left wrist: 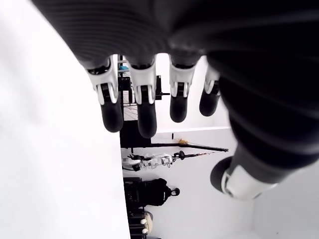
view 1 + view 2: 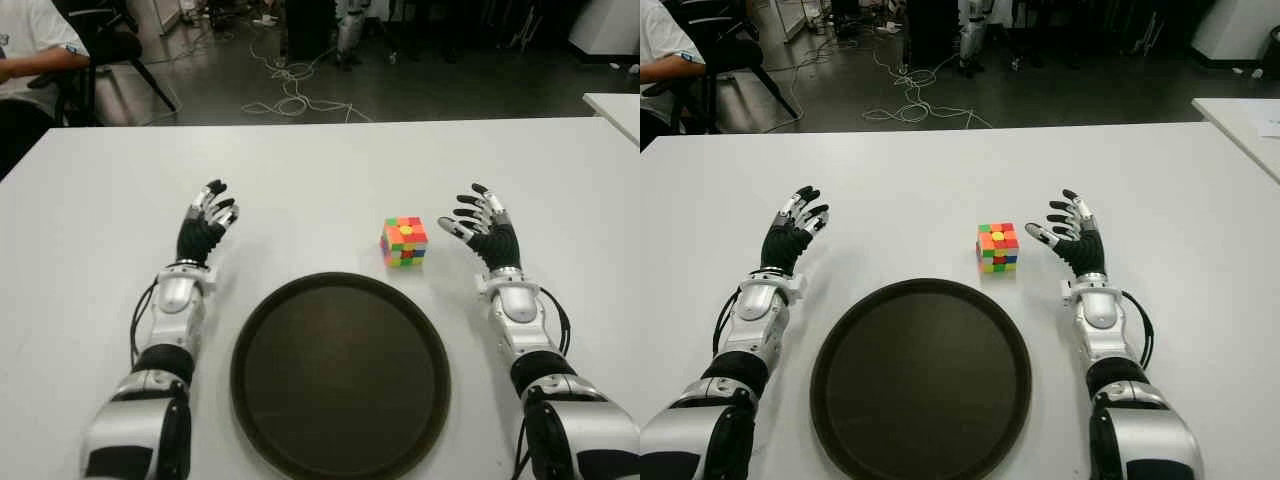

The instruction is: Pick up the Rubik's Cube and put it in the plate

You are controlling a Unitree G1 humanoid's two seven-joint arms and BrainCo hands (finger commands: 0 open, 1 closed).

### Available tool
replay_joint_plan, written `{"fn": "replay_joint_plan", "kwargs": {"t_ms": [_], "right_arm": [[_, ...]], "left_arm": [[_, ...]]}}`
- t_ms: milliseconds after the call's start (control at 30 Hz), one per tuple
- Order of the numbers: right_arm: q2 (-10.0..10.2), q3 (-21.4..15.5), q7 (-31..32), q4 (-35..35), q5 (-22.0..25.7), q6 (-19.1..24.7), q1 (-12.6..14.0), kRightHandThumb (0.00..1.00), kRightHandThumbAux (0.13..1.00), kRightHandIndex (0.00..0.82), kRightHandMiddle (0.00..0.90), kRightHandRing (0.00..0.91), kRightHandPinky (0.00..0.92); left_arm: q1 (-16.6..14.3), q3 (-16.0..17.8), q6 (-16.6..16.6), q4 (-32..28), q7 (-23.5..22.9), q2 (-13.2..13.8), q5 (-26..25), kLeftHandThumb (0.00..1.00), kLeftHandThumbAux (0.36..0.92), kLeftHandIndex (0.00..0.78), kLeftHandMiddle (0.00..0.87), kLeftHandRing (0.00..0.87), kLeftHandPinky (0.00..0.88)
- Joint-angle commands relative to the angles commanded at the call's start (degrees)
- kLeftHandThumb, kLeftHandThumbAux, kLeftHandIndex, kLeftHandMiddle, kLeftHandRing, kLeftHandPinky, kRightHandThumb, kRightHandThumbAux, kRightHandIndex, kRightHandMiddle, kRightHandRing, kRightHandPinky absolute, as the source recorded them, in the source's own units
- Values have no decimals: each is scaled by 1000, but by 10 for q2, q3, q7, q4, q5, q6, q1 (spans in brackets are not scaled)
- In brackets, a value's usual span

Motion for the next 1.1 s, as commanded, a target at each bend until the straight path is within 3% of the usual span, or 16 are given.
{"fn": "replay_joint_plan", "kwargs": {"t_ms": [1100], "right_arm": [[-1, -7, 16, 0, 10, -5, -1, 0, 650, 143, 244, 274, 291]], "left_arm": [[-4, 2, 9, 0, -2, -3, -4, 417, 696, 40, 119, 131, 163]]}}
